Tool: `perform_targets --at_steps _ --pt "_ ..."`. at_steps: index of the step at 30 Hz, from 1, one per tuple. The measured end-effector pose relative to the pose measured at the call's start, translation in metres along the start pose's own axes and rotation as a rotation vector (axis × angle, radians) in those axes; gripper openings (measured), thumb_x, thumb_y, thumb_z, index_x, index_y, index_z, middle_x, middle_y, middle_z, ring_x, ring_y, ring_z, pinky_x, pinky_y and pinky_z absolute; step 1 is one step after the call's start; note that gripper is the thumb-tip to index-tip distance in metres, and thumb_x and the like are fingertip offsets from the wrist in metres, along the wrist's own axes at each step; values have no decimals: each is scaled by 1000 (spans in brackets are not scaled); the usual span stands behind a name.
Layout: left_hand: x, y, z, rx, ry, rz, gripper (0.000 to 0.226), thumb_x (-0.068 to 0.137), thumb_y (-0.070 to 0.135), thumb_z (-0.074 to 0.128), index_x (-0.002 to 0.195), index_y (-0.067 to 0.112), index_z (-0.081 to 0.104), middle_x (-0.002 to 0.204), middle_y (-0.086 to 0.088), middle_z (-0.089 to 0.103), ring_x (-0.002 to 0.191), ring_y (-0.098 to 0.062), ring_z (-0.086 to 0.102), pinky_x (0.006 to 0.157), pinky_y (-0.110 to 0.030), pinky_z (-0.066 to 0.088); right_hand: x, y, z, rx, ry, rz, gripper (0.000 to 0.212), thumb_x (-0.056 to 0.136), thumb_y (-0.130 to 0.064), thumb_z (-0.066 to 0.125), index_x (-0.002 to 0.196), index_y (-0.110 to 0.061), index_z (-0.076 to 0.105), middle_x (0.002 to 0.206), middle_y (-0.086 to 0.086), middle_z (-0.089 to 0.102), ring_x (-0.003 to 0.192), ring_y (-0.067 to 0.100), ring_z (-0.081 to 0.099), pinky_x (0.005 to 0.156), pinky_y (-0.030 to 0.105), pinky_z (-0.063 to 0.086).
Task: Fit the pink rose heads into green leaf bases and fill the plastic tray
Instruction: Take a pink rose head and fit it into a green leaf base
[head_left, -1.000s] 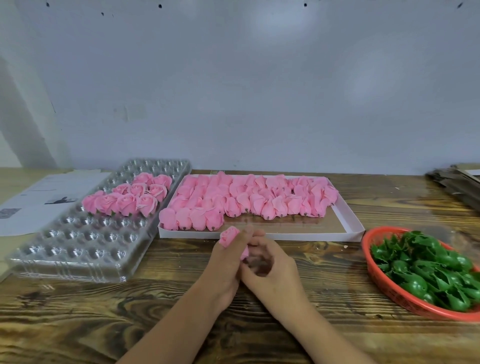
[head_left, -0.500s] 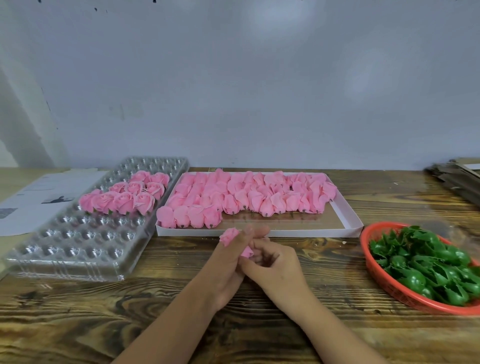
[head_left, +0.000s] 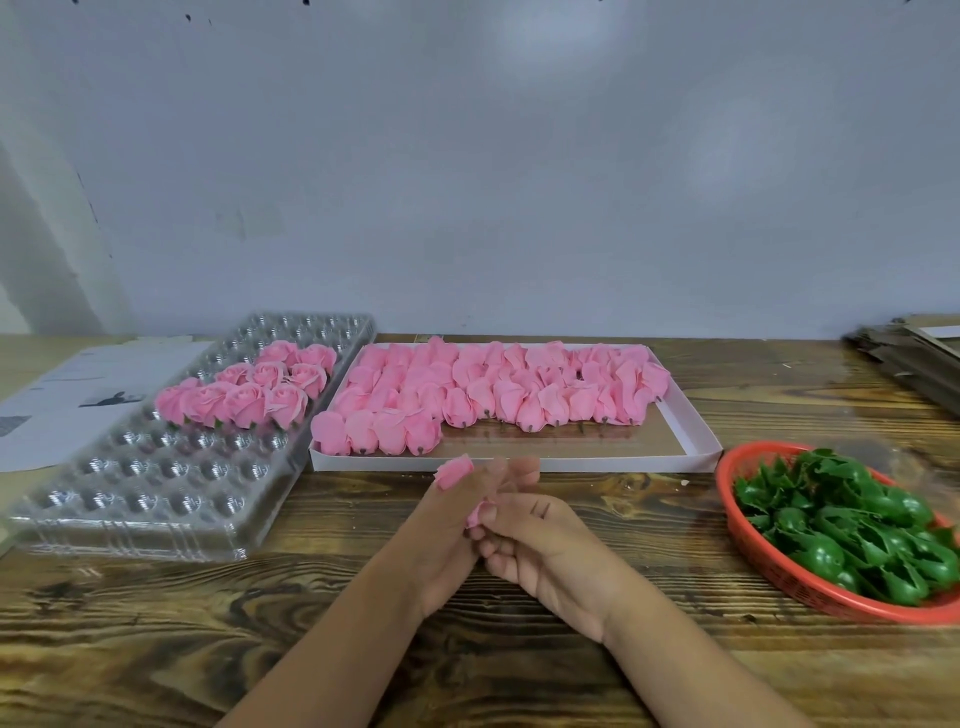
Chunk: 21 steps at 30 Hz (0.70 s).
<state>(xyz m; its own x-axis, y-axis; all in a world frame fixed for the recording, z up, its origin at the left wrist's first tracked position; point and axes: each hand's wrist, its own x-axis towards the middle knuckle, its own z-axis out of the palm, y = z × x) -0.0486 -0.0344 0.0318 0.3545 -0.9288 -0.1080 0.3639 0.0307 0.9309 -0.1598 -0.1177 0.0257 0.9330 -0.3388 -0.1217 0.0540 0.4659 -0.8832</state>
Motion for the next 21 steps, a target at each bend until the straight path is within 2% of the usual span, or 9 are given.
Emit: perform_targets --at_steps 3,5,7,11,14,18,21 --pt "2 0 3 -31 96 9 39 76 51 75 102 24 82 118 -1 75 108 -13 72 82 -24 57 2 4 3 -111 112 -72 10 83 -20 77 87 -10 77 80 7 68 76 12 63 71 21 53" --pt "3 0 5 -36 141 7 34 79 48 71 100 24 82 113 -1 77 89 -12 74 73 -25 57 3 8 5 -183 179 -130 11 86 -11 75 96 -6 75 83 12 69 81 16 65 75 24 54" --pt "4 0 6 -21 160 4 34 80 48 70 100 24 82 111 -3 77 82 -13 72 71 -26 58 4 9 7 -242 221 -193 16 85 -5 74 101 -5 73 87 17 72 82 19 68 78 25 55" --pt "5 -1 8 7 156 12 34 80 47 71 99 21 82 104 -10 78 88 -17 74 76 -23 57 2 8 10 -368 283 -307 19 84 1 72 100 -9 74 87 15 75 79 16 68 78 26 56" --pt "5 -1 7 32 145 18 38 79 51 72 100 21 82 106 -8 78 89 -16 73 77 -25 57 1 8 10 -402 247 -328 21 86 -1 70 101 -14 77 87 14 75 79 15 67 77 28 55" --pt "4 -2 4 48 110 38 52 75 61 73 106 19 79 110 -2 75 89 -16 70 71 -30 56 -1 4 8 -276 160 -232 10 87 -10 72 95 -11 79 79 11 71 75 15 64 71 24 53" --pt "4 -3 2 48 74 44 52 75 61 73 104 19 79 111 -3 74 100 -21 69 84 -38 55 -1 3 6 -117 107 -143 11 78 -16 72 83 -7 78 76 11 68 71 17 62 67 23 52"
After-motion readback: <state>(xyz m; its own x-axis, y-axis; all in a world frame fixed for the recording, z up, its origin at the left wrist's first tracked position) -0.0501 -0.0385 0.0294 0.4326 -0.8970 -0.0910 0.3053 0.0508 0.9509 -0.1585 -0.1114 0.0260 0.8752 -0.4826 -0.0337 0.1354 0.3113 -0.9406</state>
